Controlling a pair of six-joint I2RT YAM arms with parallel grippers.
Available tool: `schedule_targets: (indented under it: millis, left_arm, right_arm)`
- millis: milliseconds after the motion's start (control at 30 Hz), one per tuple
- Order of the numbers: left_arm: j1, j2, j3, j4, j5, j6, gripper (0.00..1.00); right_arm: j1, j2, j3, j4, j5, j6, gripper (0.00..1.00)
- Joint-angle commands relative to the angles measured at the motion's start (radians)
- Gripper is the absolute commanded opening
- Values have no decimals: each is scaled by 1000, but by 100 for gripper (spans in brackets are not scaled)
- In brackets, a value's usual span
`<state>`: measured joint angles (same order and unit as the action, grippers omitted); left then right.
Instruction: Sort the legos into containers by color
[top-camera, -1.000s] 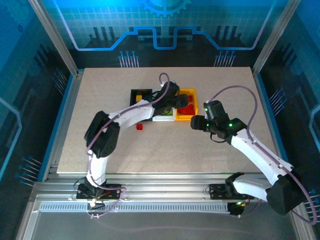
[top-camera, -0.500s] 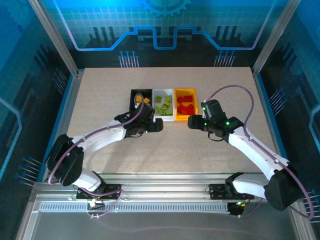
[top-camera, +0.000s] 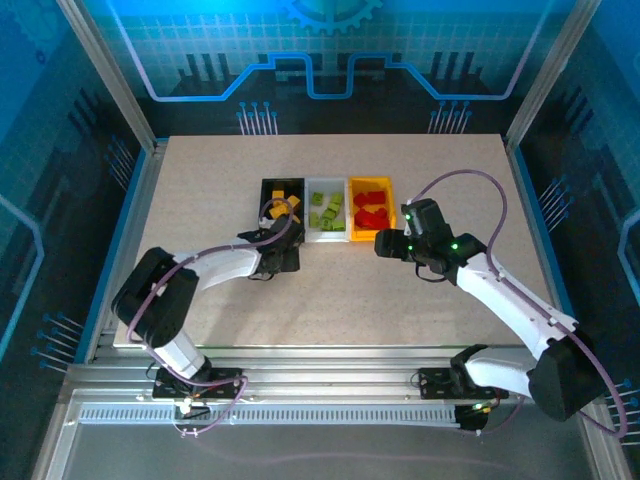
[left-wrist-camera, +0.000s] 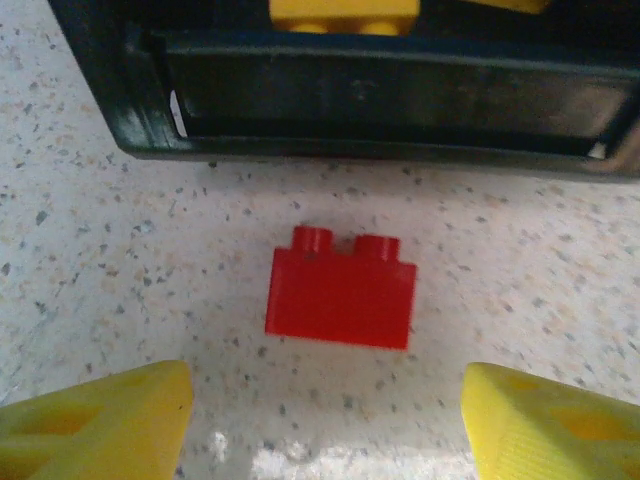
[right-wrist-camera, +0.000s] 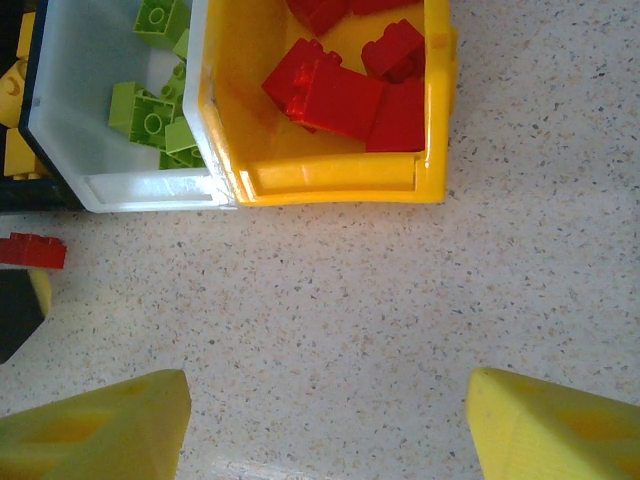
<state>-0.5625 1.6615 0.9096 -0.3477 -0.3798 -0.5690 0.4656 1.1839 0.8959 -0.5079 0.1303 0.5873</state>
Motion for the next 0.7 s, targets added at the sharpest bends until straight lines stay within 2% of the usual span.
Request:
schedule_targets:
  millis: [0, 233, 467, 567, 667]
  left_arm:
    - [2, 35, -5, 85, -58, 18, 70]
    - [2, 85, -12, 163, -108, 53, 63]
    - [0, 94, -38, 212, -107, 66, 43]
    - [-7, 63, -56, 204, -103, 60, 37]
    - [-47, -5, -73, 179, -93, 51, 35]
  right_arm:
    - [7, -22, -10, -7, 22, 6, 74]
    - [5, -15, -11, 2, 22, 5, 74]
    - [5, -9, -8, 0, 24, 6, 74]
    - [4, -11, -8, -1, 29, 8, 74]
    - [2, -13, -8, -3, 34, 9, 74]
